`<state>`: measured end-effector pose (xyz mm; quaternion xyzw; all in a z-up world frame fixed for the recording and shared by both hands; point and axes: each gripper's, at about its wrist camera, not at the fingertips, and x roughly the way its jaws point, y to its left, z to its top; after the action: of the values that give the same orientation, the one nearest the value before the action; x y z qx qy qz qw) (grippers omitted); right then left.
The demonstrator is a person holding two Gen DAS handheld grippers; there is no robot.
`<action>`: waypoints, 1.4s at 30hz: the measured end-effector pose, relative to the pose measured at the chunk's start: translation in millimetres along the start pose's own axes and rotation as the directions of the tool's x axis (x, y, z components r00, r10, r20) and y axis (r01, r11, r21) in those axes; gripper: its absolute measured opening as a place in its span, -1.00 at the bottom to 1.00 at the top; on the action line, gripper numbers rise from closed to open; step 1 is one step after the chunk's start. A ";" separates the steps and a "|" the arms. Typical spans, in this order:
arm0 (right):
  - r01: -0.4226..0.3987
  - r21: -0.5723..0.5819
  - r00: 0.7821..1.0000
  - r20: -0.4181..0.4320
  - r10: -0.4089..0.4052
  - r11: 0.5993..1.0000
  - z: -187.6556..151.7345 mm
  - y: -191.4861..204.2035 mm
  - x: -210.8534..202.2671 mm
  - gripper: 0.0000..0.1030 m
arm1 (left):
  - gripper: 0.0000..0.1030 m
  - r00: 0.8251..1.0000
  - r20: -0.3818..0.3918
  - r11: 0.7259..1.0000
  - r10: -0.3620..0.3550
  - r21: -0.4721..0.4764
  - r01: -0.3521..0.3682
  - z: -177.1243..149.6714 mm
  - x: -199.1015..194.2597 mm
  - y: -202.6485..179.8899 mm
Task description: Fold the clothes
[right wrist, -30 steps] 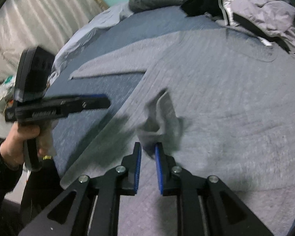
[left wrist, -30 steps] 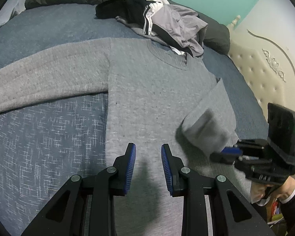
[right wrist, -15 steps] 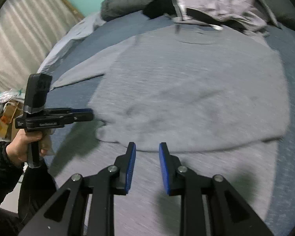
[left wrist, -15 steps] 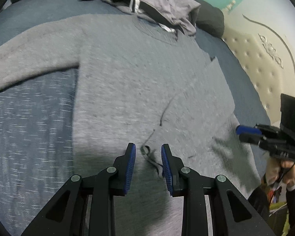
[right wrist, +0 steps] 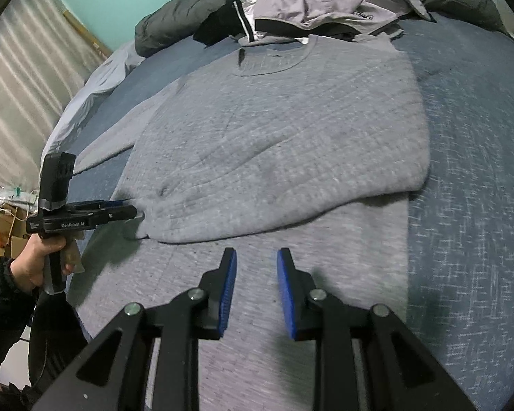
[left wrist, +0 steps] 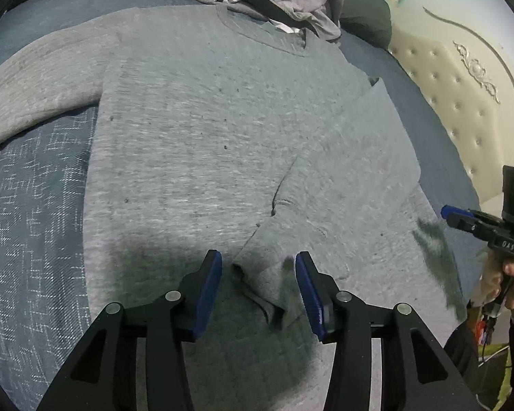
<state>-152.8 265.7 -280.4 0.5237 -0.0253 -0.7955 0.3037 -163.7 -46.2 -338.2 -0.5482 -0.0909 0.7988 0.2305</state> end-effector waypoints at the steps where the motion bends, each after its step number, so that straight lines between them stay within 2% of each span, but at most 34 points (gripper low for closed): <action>1: 0.002 0.003 1.000 0.001 -0.002 1.000 -0.2 -2.1 -0.7 -0.54 | -0.05 1.000 -0.002 1.000 0.001 0.003 -0.001 0.2 1.4 -1.2; 6: 0.010 0.019 1.000 0.006 -0.010 1.000 -4.3 -10.4 -3.4 -0.54 | -0.15 1.000 0.004 1.000 -0.010 -0.001 0.010 0.6 4.5 0.8; 8: 0.018 0.018 1.000 0.009 -0.018 1.000 -5.7 -12.4 -5.6 -0.54 | -0.56 1.000 0.008 1.000 -0.015 0.004 0.015 0.2 3.6 -0.5; 10: 0.032 0.024 0.999 0.016 -0.032 0.999 -6.0 -17.1 -9.2 -0.54 | -0.82 1.000 0.016 1.000 -0.016 0.026 0.015 1.3 -1.3 -5.7; 11: 0.037 0.031 0.999 0.020 -0.038 0.999 -5.7 -20.2 -11.1 -0.54 | -0.87 1.000 0.020 0.999 -0.019 0.037 0.018 1.9 -3.9 -7.7; 17: 0.118 0.102 0.991 0.058 -0.124 0.988 -1.3 -50.5 -22.6 -0.54 | -0.91 0.996 0.072 0.996 -0.051 0.076 0.046 5.5 -31.4 -16.5; 20: 0.163 0.172 0.981 0.074 -0.178 0.972 2.4 -77.2 -22.1 -0.52 | -0.91 0.993 0.105 0.996 -0.061 0.076 0.053 11.5 -48.2 -14.7; 22: 0.217 0.196 0.969 0.078 -0.236 0.956 5.6 -90.0 -20.6 -0.42 | -0.92 0.989 0.129 0.996 -0.067 0.073 0.058 15.6 -59.6 -13.0; 26: 0.282 0.228 0.951 0.066 -0.303 0.932 12.0 -108.9 -10.9 -0.25 | -0.92 0.987 0.154 0.996 -0.053 0.073 0.043 26.3 -75.9 -6.7; 29: 0.293 0.234 0.950 0.043 -0.311 0.927 17.7 -119.0 0.6 -0.25 | -0.92 0.987 0.154 0.997 -0.041 0.076 0.030 31.5 -78.4 -4.4; 33: 0.302 0.185 0.950 0.020 -0.311 0.935 26.2 -121.0 17.7 -0.25 | -0.92 0.986 0.164 0.997 -0.039 0.070 0.027 35.0 -85.7 3.2; 37: 0.331 0.134 0.942 0.016 -0.336 0.934 32.3 -121.7 27.6 -0.25 | -0.93 0.980 0.194 0.999 -0.039 0.044 0.031 40.1 -98.4 13.6; 42: 0.333 0.133 0.940 0.029 -0.339 0.934 38.0 -127.8 32.5 -0.25 | -0.93 0.976 0.215 1.000 -0.020 0.021 0.015 41.0 -113.3 28.4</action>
<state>-252.0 342.6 -335.7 0.5179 0.0067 -0.8456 0.1291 -175.8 -119.7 -239.3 -0.4552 -0.1125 0.8523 0.2315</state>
